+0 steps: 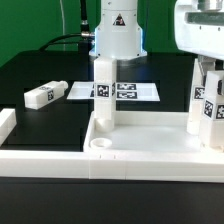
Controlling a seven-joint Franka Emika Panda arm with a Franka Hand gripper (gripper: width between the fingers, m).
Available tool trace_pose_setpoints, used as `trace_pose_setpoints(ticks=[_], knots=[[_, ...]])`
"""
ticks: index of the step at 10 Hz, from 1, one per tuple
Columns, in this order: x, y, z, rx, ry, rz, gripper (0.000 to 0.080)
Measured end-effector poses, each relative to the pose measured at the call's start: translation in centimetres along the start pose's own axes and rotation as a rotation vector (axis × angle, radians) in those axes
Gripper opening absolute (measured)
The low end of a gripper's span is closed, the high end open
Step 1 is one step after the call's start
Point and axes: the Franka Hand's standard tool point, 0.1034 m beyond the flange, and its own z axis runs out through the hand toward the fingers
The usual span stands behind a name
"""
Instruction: Assemble desk
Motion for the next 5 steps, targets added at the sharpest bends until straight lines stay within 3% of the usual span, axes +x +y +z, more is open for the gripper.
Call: trace_pose_setpoints(ticks=[5], knots=[[-0.25, -0.06, 0.07, 0.017, -0.028, 0.318, 0.0292]])
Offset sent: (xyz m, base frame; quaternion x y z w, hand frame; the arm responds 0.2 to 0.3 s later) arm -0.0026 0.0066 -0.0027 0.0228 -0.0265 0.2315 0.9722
